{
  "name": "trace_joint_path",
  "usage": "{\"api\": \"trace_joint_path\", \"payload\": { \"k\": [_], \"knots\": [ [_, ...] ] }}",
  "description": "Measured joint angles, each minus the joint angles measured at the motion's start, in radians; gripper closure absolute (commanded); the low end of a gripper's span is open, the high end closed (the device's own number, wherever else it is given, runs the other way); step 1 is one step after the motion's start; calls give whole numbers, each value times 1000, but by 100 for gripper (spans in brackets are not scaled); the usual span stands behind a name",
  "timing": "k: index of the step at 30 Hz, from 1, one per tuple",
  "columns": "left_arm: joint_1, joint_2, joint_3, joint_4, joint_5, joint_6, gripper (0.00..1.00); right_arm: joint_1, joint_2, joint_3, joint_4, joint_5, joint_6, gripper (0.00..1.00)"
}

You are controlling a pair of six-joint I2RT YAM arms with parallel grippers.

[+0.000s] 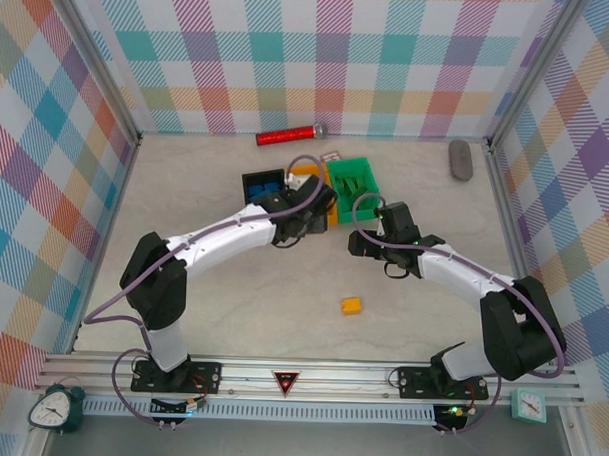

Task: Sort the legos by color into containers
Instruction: Place the lego in the container.

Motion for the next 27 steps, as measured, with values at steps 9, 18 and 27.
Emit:
{"api": "trace_joint_path", "payload": {
  "k": [9,18,27],
  "knots": [
    [100,182,246,37,59,67,37,-2,0,0,0,7,0,19],
    [168,391,478,20,98,104,28,-7,13,-1,1,2,-1,19],
    [172,391,474,-1,105,122,11,-7,32,3,-5,-58,-8,19]
  ]
}}
